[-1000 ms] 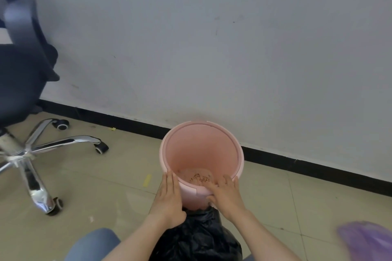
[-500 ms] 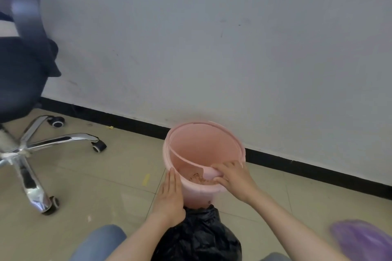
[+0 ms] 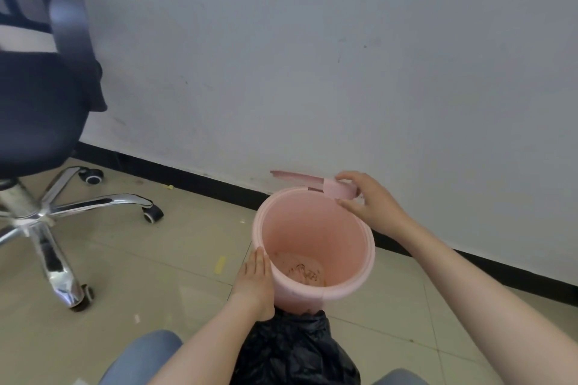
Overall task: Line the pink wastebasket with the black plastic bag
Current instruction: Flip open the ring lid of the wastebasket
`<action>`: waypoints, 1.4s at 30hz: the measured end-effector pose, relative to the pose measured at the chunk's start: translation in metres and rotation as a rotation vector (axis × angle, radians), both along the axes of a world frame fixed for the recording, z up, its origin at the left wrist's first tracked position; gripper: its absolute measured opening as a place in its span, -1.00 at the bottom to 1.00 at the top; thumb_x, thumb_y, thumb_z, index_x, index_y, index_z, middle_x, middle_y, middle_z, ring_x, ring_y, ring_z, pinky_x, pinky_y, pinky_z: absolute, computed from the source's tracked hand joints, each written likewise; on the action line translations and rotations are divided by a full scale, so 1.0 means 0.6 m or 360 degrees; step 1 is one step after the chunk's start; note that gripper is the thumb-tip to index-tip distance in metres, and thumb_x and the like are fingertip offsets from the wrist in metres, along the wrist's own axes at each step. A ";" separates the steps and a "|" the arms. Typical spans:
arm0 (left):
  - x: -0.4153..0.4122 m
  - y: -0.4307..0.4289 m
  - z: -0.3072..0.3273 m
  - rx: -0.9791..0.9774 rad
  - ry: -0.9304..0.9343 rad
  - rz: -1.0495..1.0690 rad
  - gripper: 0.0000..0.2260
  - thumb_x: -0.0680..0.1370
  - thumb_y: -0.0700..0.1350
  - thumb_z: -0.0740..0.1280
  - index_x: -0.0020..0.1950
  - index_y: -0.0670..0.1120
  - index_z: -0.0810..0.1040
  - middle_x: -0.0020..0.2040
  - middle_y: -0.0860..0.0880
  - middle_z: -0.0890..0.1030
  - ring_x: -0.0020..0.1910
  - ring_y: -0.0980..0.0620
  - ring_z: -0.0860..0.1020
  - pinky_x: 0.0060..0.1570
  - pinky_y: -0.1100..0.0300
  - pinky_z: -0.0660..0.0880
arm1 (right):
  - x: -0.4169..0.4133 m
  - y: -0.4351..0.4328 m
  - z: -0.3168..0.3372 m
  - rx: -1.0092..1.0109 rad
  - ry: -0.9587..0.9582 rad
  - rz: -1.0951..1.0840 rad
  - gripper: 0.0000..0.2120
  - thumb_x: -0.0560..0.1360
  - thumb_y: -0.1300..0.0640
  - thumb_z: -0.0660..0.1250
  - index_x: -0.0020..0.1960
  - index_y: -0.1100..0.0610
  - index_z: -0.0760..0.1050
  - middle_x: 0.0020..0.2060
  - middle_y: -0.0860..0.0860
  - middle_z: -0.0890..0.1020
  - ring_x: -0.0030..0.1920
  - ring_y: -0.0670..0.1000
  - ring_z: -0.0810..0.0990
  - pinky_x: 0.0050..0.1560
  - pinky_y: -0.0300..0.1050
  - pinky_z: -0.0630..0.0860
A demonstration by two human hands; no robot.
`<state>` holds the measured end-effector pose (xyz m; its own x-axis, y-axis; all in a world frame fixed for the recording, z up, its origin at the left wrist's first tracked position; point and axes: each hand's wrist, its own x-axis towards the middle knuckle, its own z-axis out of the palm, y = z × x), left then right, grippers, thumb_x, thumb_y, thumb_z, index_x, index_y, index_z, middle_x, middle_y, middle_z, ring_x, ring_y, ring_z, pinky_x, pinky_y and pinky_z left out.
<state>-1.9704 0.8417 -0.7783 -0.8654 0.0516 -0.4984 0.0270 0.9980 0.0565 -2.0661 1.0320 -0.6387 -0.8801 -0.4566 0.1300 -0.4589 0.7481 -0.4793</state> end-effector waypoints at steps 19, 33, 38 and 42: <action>-0.006 -0.017 0.002 0.0254 0.0023 -0.0001 -0.26 0.44 -0.28 0.10 0.44 -0.26 -0.33 0.50 -0.21 -0.33 0.49 -0.11 -0.30 0.50 0.08 -0.18 | -0.108 -0.044 0.007 0.0260 0.1364 -0.0369 -0.48 0.12 0.57 0.30 0.03 0.26 0.51 -0.36 0.22 0.52 -0.39 0.17 0.49 -0.44 -0.18 0.26; -0.006 -0.013 0.004 0.0197 -0.0013 -0.0011 -0.27 0.44 -0.29 0.09 0.43 -0.27 -0.36 0.48 -0.23 -0.37 0.48 -0.13 -0.32 0.50 0.08 -0.16 | -0.084 -0.007 -0.072 0.0739 -0.0140 -0.0147 -0.33 0.53 0.02 0.19 0.48 -0.04 -0.16 0.50 0.24 -0.05 0.50 0.20 -0.08 0.47 0.15 0.05; -0.006 -0.015 0.005 0.0156 -0.0033 -0.0051 -0.26 0.46 -0.27 0.11 0.43 -0.28 -0.37 0.48 -0.24 -0.36 0.48 -0.13 -0.32 0.50 0.06 -0.16 | 0.069 0.004 -0.182 0.0634 -0.0413 0.0040 -0.44 0.55 -0.07 0.11 0.47 -0.06 -0.02 0.51 0.16 -0.06 0.50 0.17 -0.15 0.50 0.14 -0.07; -0.008 -0.017 0.001 0.0177 0.0007 -0.0057 -0.24 0.47 -0.22 0.14 0.43 -0.27 -0.36 0.49 -0.24 -0.34 0.49 -0.13 -0.30 0.49 0.04 -0.15 | 0.112 0.019 -0.246 0.0899 -0.0424 0.0040 -0.43 0.52 -0.22 -0.09 0.48 -0.02 0.00 0.51 0.20 -0.09 0.50 0.17 -0.21 0.48 0.11 -0.16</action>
<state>-1.9752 0.8313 -0.7780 -0.8642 0.1374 -0.4840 0.0633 0.9840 0.1664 -1.9991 1.0434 -0.7864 -0.8371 -0.4118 -0.3601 -0.3989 0.9099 -0.1133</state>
